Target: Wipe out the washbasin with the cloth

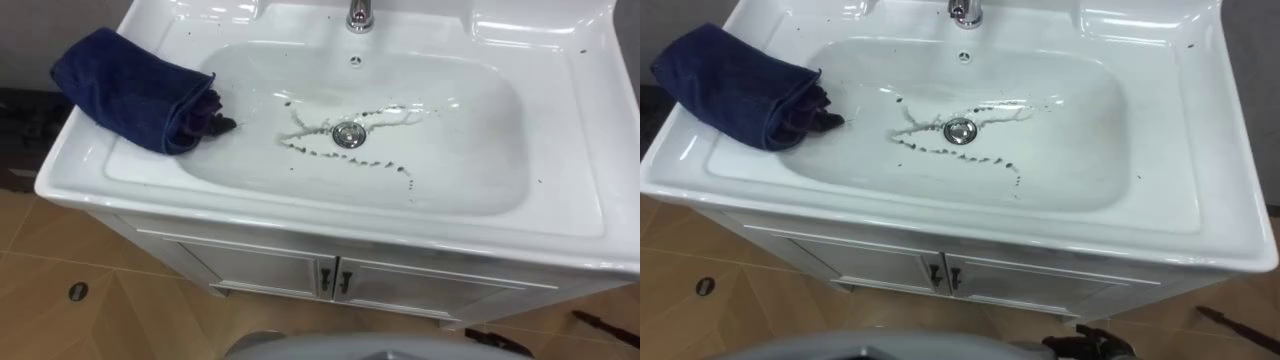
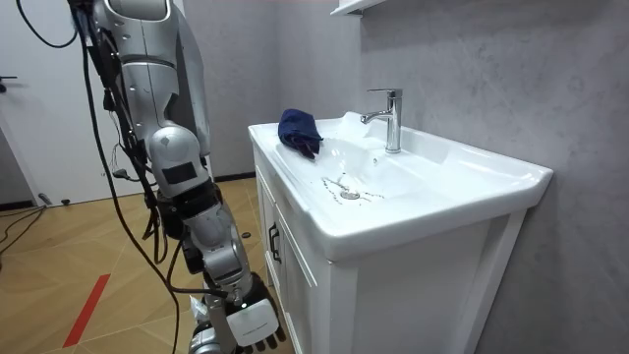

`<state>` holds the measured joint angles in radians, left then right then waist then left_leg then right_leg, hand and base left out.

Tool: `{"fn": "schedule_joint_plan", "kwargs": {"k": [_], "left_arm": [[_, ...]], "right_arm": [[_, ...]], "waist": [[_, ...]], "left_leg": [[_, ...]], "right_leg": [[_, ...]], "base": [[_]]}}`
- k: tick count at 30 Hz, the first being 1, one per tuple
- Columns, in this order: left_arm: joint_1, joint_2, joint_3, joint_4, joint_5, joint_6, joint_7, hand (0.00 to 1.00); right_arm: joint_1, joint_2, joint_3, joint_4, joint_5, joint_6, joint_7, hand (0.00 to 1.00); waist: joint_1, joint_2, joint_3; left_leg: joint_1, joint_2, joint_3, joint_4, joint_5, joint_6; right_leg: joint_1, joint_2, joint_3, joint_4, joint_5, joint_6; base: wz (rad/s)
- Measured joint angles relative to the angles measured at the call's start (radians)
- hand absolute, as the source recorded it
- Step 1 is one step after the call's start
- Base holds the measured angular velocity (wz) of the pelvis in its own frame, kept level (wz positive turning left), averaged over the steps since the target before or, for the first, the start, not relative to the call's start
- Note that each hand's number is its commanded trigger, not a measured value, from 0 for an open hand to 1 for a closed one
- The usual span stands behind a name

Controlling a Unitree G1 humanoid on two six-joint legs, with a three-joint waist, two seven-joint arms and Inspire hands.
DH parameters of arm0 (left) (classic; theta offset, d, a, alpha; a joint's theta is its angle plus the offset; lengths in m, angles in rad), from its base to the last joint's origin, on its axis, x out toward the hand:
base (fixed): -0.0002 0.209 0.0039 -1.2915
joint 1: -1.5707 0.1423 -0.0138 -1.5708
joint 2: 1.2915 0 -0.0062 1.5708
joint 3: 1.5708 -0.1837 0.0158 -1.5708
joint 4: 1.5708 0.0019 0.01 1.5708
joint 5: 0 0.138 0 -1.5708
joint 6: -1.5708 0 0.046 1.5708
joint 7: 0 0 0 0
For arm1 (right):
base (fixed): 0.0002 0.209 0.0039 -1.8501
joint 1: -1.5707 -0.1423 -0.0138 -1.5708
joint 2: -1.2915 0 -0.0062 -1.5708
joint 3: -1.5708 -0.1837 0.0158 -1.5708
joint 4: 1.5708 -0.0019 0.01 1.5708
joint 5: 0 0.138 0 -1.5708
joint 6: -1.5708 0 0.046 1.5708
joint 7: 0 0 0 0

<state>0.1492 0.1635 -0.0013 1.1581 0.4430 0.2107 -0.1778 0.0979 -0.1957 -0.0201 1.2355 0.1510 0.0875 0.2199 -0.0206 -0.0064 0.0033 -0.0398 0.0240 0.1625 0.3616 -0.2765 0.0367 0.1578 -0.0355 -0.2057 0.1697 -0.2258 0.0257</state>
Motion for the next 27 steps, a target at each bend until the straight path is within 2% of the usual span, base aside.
{"fn": "schedule_joint_plan", "kwargs": {"k": [13,19,24,25,27], "left_arm": [[-0.002,0.000,0.003,0.000,-0.017,-0.001,0.002,0.00],[-0.003,0.000,0.031,0.002,-0.022,-0.017,0.023,0.00],[0.016,-0.001,0.064,0.010,-0.141,-0.029,0.066,0.00],[0.018,-0.006,0.081,0.010,-0.170,-0.031,0.076,0.00],[0.026,-0.012,0.094,0.010,-0.199,-0.031,0.091,0.00]], "right_arm": [[-0.001,-0.001,0.000,0.002,0.001,0.000,0.000,0.00],[-0.001,0.000,0.000,0.009,0.001,0.000,0.002,0.00],[-0.004,0.001,0.000,0.019,0.003,0.001,0.004,0.00],[-0.004,0.001,0.000,0.018,0.003,0.001,0.004,0.00],[-0.002,0.001,0.000,0.019,0.005,0.001,0.005,0.00]], "waist": [[0.000,0.001,-0.0007],[-0.001,-0.003,0.0000],[0.002,-0.010,-0.0003],[0.002,-0.010,0.0004],[0.003,-0.010,0.0000]], "left_leg": [[-0.002,0.000,-0.004,0.006,0.000,0.000],[0.004,-0.002,-0.012,0.006,0.000,0.000],[0.014,-0.009,-0.019,0.006,0.000,0.000],[0.010,-0.019,-0.023,0.008,0.000,0.001],[0.008,-0.020,-0.030,0.010,0.000,0.002]], "right_leg": [[0.003,0.000,-0.010,0.001,0.000,0.000],[0.015,0.000,-0.019,-0.001,0.000,0.000],[0.035,-0.004,-0.040,-0.020,-0.002,-0.002],[0.034,-0.007,-0.044,-0.021,-0.007,-0.004],[0.034,-0.011,-0.047,-0.020,-0.011,-0.002]], "base": [[0.01],[0.03],[0.06],[0.11],[0.12]]}}
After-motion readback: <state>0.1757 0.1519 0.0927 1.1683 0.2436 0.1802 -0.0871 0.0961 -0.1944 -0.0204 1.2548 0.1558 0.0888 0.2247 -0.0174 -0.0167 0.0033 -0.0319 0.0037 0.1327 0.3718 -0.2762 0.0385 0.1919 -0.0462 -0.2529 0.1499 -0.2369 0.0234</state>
